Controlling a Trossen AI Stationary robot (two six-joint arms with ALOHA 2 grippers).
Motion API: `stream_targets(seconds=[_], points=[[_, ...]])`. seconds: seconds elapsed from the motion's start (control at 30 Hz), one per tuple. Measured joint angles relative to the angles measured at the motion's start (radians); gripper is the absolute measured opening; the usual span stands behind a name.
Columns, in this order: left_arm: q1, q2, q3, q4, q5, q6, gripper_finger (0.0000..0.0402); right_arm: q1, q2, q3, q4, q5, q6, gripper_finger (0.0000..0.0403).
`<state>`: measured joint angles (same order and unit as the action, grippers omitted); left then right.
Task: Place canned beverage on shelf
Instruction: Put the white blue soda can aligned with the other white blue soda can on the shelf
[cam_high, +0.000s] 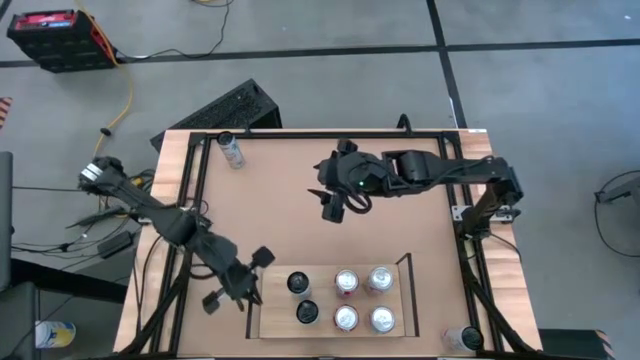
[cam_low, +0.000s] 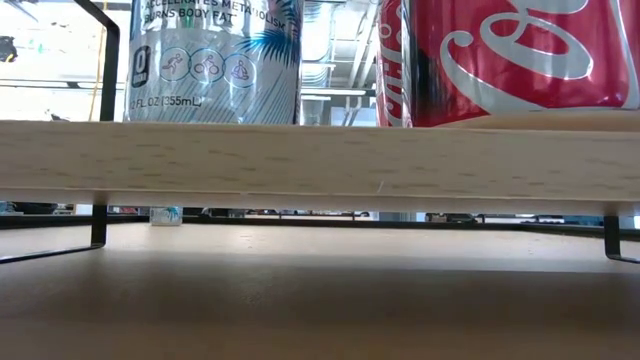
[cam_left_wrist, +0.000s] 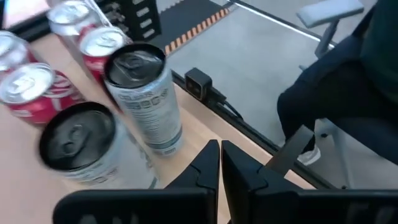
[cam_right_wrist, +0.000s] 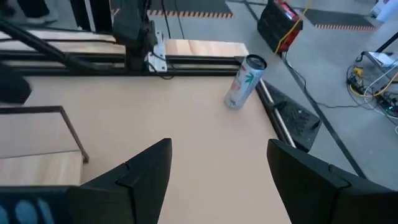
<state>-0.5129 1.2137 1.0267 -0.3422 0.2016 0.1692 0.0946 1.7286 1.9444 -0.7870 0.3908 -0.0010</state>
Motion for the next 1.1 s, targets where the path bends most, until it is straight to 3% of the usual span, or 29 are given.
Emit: stream_targets(seconds=[0.6, 1.1], points=[[0.008, 0.226, 0.002, 0.089, 0.006, 0.051, 0.0000, 0.016, -0.019, -0.002, -0.018, -0.002, 0.011, 0.0286], [0.092, 0.229, 0.000, 0.109, -0.001, 0.072, 0.0000, 0.014, -0.019, -0.002, -0.021, -0.002, 0.000, 0.0286]])
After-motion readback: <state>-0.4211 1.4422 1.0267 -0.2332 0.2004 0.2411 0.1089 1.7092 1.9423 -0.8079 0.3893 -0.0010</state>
